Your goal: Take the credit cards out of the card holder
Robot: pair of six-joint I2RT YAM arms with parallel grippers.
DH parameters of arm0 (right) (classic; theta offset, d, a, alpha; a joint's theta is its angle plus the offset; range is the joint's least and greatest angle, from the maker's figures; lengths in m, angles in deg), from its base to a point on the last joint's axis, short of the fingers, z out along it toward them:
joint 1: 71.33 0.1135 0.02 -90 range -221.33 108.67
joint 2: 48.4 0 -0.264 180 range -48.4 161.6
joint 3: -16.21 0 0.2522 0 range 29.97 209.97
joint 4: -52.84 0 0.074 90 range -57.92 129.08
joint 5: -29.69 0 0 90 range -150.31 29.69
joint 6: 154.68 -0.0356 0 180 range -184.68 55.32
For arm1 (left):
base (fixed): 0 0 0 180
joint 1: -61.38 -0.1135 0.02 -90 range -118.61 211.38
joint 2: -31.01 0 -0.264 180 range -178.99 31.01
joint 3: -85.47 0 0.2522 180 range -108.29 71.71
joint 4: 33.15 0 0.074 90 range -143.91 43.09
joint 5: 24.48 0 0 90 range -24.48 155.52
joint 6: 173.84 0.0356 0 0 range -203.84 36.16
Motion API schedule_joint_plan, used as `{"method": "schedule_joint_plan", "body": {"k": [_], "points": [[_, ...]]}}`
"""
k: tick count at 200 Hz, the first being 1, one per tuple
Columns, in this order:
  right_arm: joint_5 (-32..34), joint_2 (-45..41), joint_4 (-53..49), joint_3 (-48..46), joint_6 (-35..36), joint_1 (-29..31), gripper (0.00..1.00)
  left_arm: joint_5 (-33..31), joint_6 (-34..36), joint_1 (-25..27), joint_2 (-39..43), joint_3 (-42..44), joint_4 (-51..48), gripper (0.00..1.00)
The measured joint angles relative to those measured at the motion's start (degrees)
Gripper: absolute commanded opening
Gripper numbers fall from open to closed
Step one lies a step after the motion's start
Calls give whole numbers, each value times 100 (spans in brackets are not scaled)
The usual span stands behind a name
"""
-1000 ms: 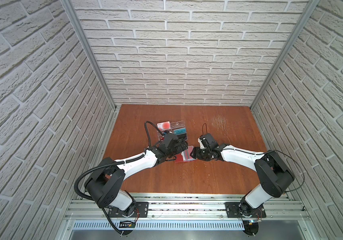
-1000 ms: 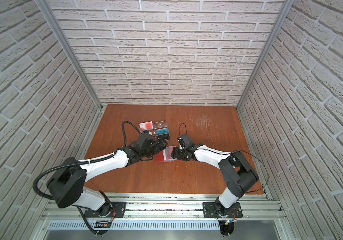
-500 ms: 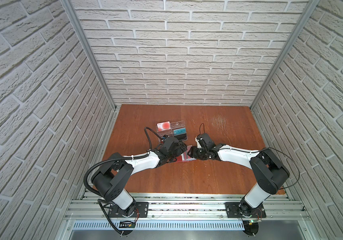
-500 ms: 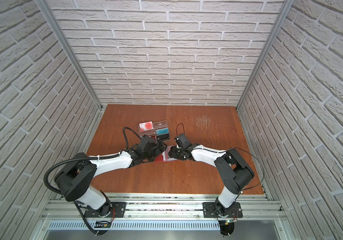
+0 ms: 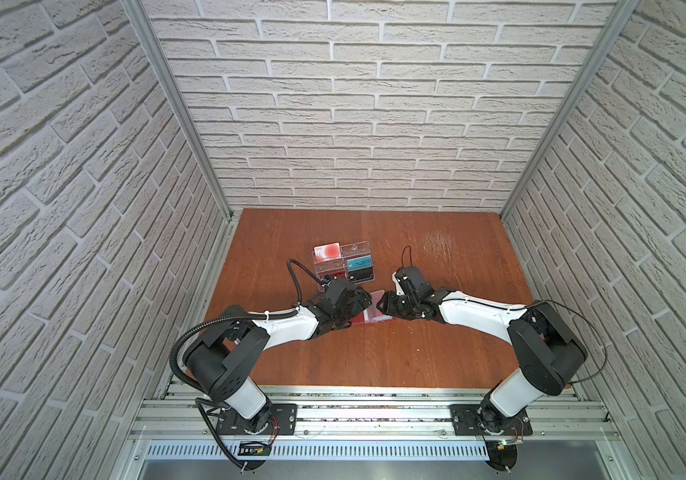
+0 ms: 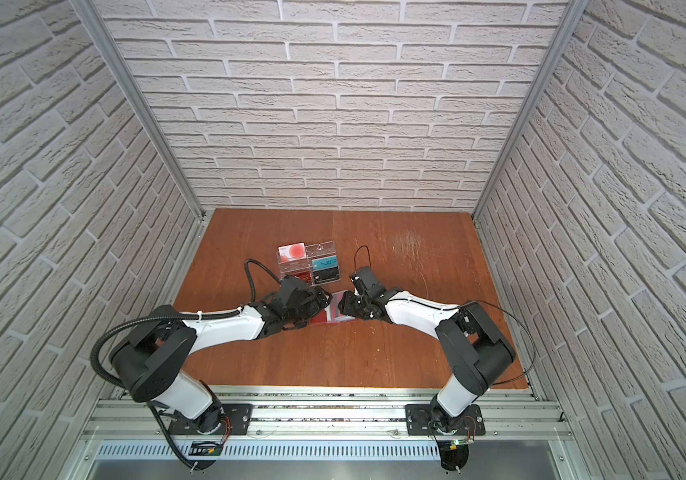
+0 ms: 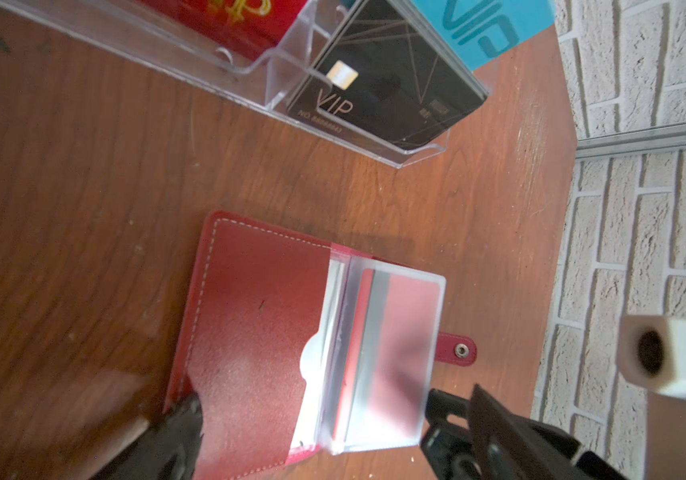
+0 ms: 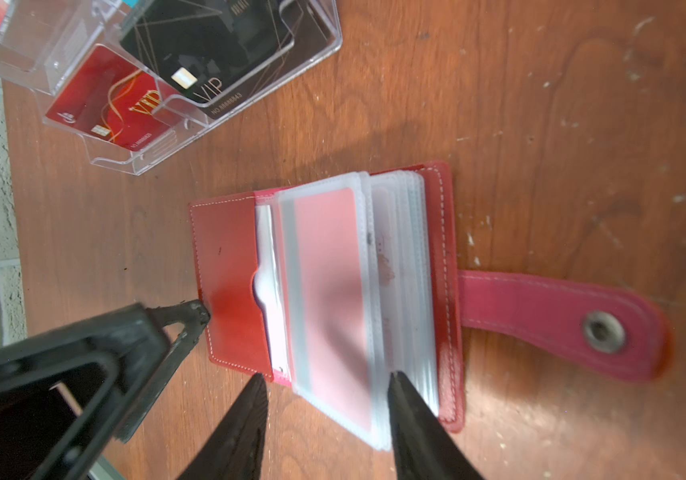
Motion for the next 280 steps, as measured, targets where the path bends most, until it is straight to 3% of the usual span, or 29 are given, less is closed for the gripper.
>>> {"method": "schedule_joint_plan", "body": {"k": [280], "points": [[-160,273,197,-61,-4,22,41,-11,-109,0,-72,201,354,98]]}}
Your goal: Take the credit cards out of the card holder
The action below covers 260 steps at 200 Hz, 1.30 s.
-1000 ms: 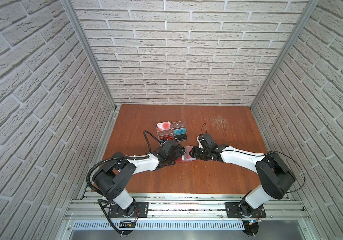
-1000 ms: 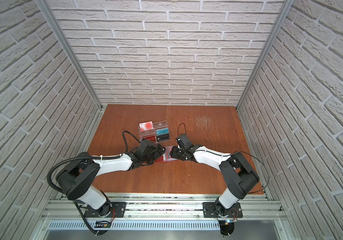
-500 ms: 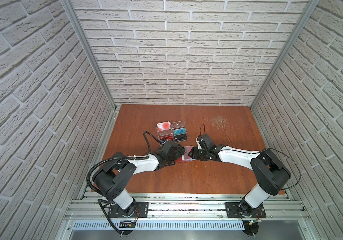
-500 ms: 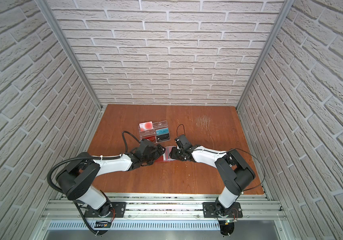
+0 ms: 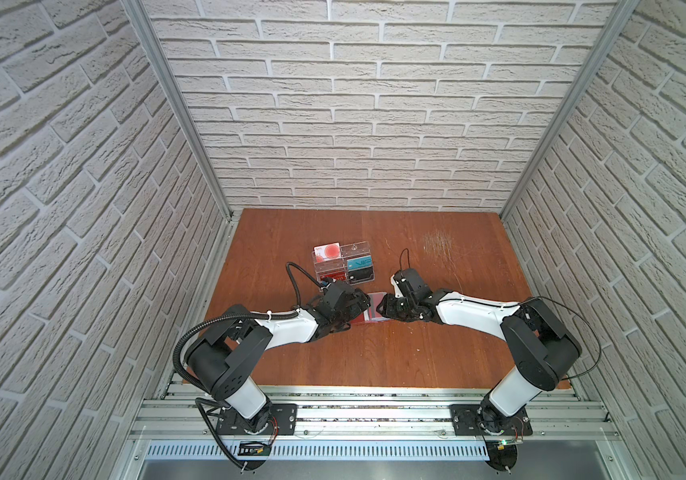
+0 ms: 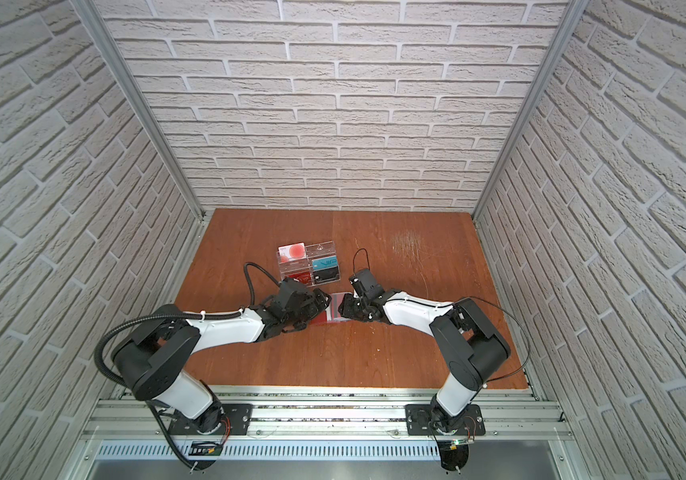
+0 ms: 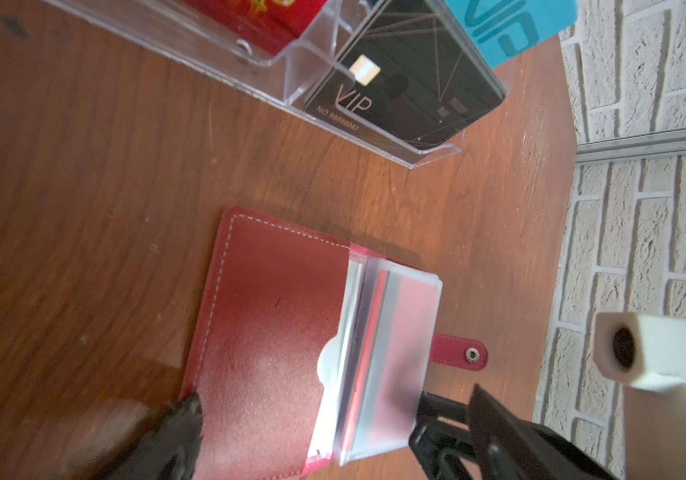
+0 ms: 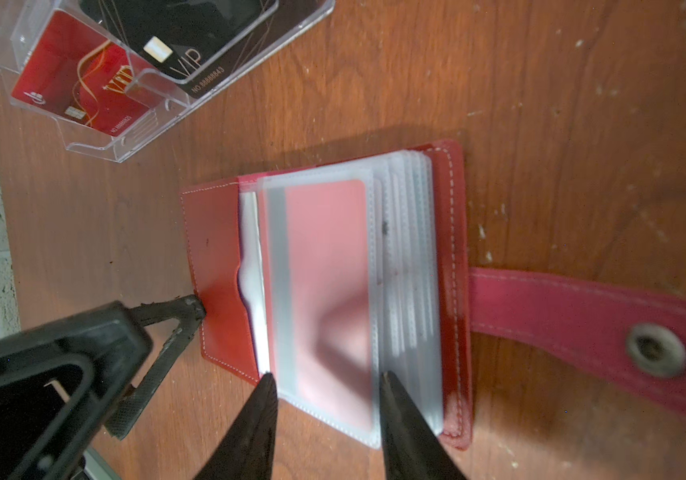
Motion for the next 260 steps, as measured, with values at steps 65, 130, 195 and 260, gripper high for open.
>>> {"method": "schedule_joint_plan", "body": {"k": [65,130,195,260], "points": [[13,-20,-136,46,-2,83,39,2,-46,0,7,61,111,98],[24,-26,-221,164,-4,195,38,2,-127,0,28,153,269,98],[24,-26,-247,319,-28,299,36,57,-138,-83,83,291,452,98],[2,170,-199,608,-87,481,36,341,-138,-369,299,522,511,98]]}}
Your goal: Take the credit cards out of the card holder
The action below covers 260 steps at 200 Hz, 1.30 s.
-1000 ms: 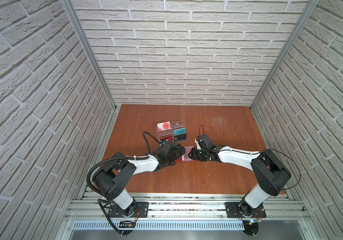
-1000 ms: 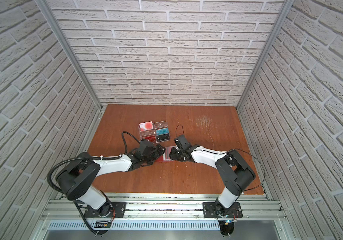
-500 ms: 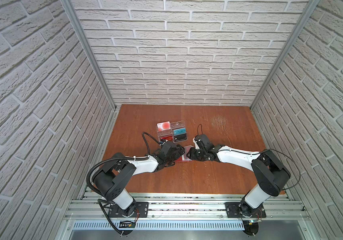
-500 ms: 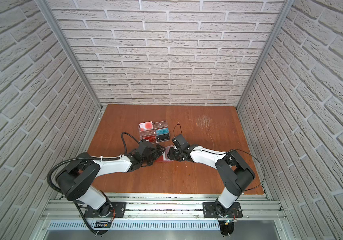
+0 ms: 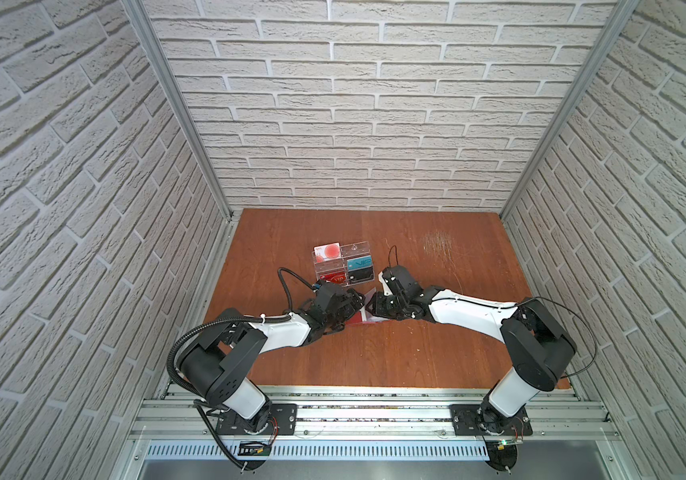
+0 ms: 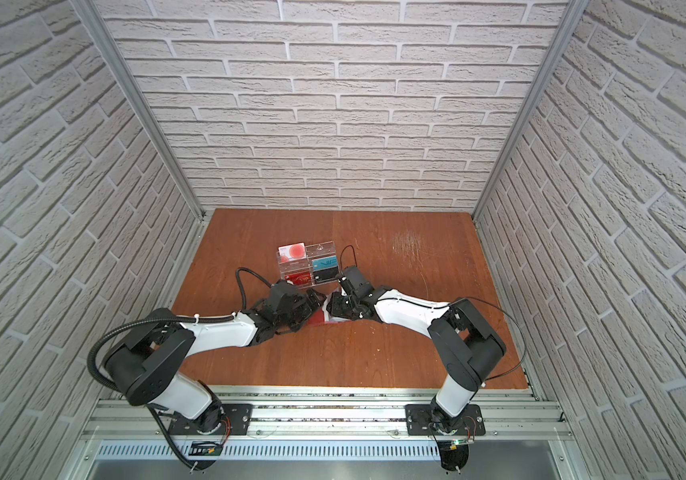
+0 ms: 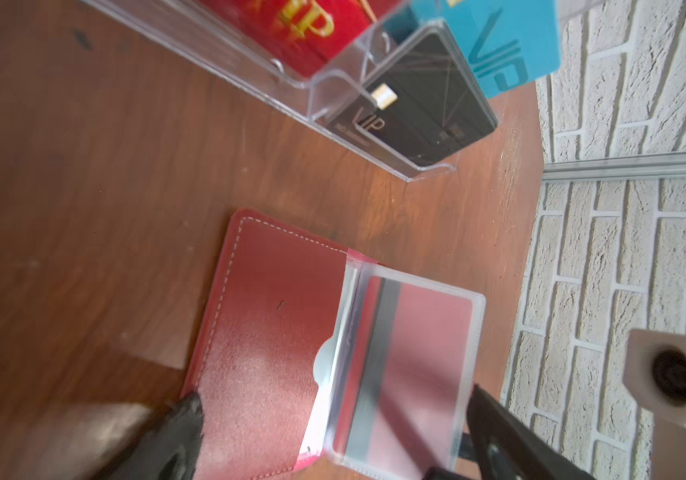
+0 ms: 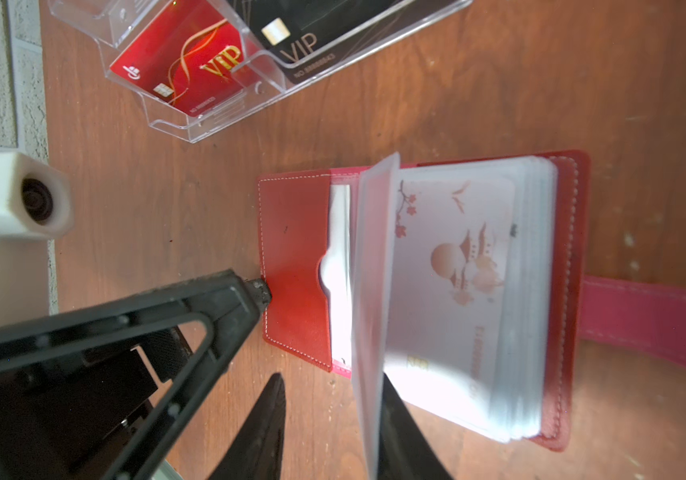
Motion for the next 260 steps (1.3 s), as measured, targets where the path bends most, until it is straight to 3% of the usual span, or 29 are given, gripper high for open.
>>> {"method": "schedule_joint_plan", "body": {"k": [65,260], "points": [[-50,511,85,267,-92,293,35,131,0,-201,177,120,-114,98],[-133,516,85,446,-122,468,35,452,-94,-726,964,426,-601,98]]}}
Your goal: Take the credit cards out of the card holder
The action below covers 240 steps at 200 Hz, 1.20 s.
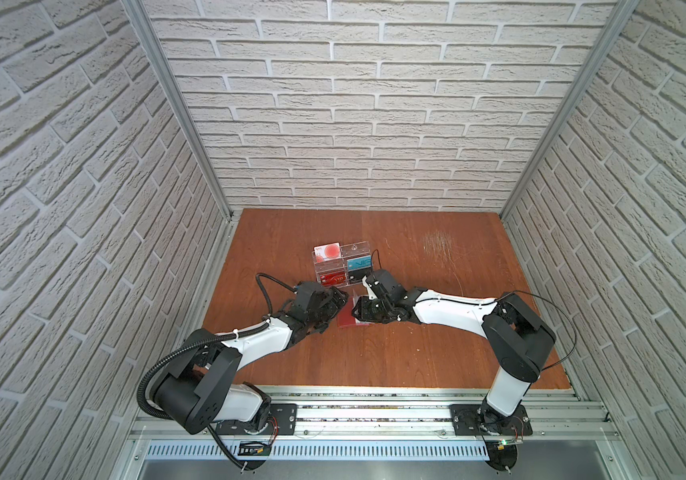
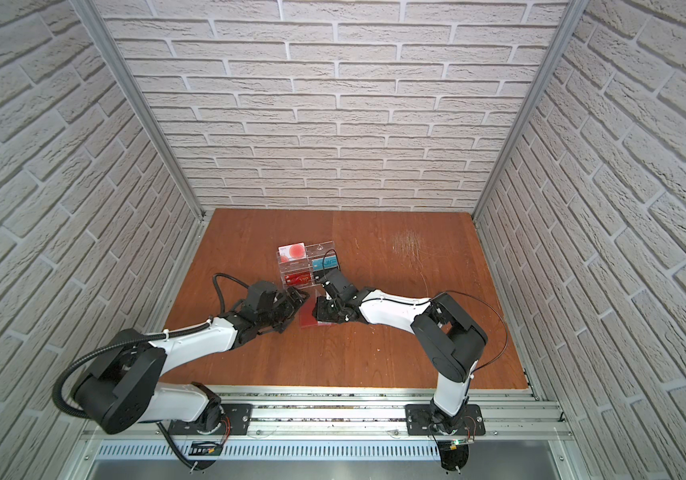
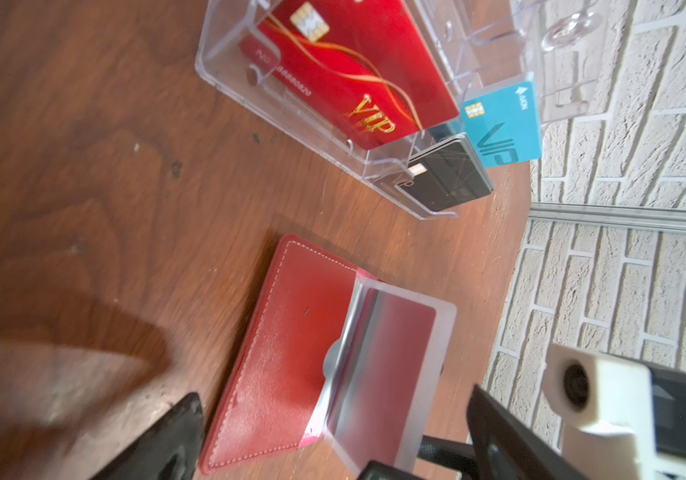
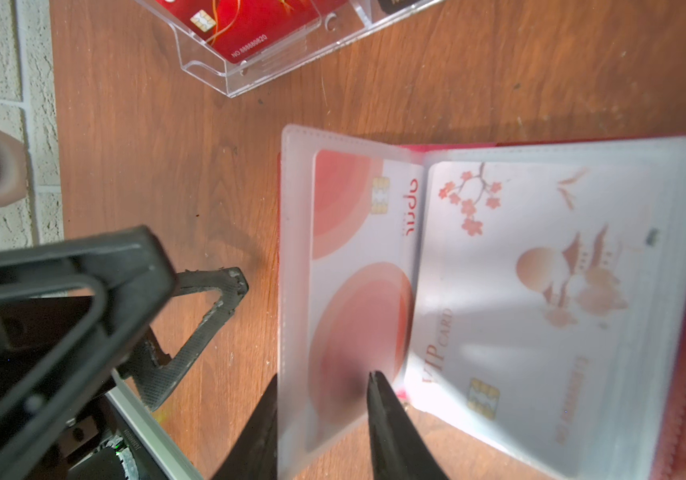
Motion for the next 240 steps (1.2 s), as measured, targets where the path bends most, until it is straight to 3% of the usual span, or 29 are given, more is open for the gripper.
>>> {"method": "schedule_joint_plan", "body": {"k": [107,240], "points": [[-114,-114,-7,-61,68,0,42,61,-2,-177,35,68,-31,98],[-146,-667,164,-612,31,-343,55,315,146,-498,682,133,-437,98]]}}
